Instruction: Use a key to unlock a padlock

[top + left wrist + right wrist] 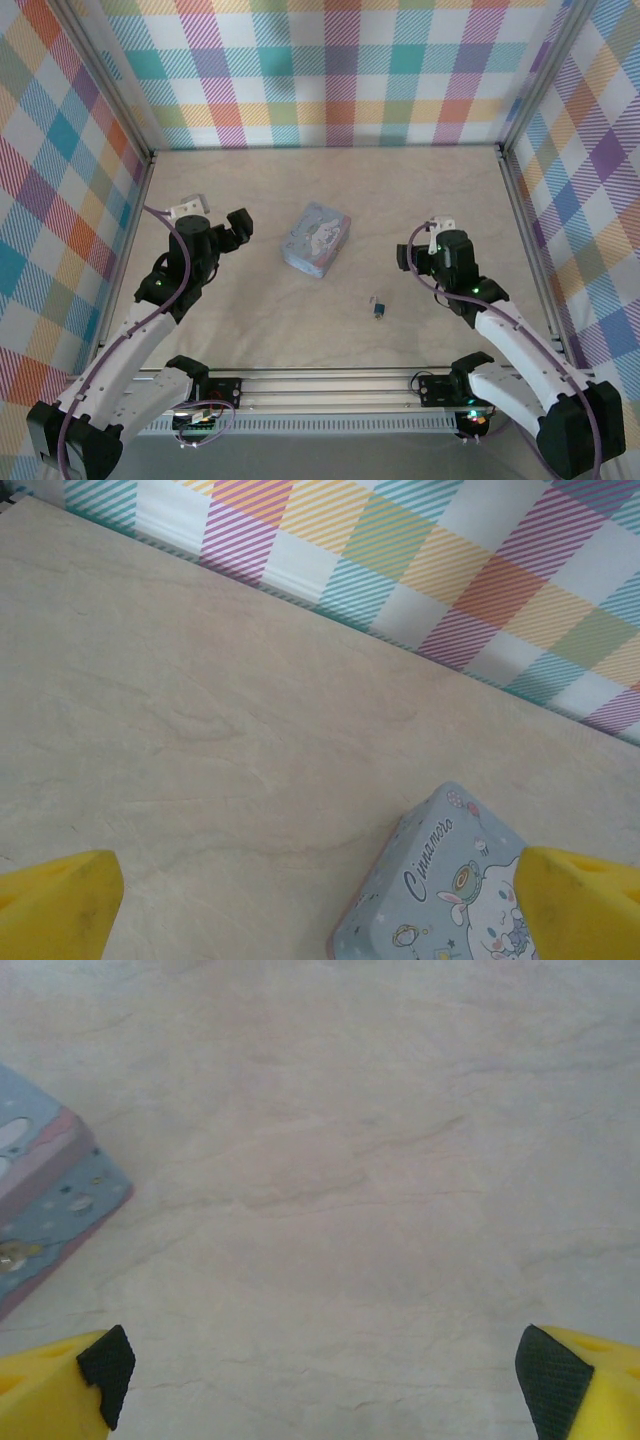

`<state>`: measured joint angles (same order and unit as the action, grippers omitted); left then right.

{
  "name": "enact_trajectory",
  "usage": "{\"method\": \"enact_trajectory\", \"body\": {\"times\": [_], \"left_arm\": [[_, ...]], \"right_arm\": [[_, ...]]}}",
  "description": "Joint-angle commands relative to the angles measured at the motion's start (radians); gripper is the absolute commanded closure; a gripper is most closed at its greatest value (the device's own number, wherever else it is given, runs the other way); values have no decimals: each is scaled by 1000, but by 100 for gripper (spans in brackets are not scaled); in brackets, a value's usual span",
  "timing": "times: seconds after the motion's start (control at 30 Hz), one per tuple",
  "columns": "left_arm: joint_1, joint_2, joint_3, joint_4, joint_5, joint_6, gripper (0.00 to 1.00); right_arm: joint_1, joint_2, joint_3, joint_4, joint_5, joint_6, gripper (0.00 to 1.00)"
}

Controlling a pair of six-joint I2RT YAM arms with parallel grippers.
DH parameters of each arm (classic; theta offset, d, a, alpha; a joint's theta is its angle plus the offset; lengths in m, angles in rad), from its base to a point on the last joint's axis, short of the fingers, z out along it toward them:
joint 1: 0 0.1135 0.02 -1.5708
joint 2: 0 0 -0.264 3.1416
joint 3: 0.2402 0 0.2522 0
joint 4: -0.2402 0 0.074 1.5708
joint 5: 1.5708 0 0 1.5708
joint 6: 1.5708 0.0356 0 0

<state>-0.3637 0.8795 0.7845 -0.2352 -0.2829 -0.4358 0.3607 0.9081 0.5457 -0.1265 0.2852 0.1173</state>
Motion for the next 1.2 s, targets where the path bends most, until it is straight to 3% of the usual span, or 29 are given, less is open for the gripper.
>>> {"method": "enact_trajectory", "body": {"times": [0.0, 0.57, 0.8, 0.9, 1.17], "left_arm": [[9, -7, 39, -5, -20, 17, 0], [11, 13, 61, -34, -25, 35, 0], [12, 24, 61, -73, -41, 48, 0], [18, 51, 77, -115, -101, 78, 0], [82, 134, 123, -193, -111, 199, 0]], "right_arm": [[-32, 35, -54, 212, 53, -97, 0], [-153, 372, -195, 748, -51, -182, 0], [-169, 470, -166, 872, -106, -254, 0], [-189, 535, -172, 959, -128, -264, 0], [-291, 578, -184, 1012, -225, -156, 0]]}}
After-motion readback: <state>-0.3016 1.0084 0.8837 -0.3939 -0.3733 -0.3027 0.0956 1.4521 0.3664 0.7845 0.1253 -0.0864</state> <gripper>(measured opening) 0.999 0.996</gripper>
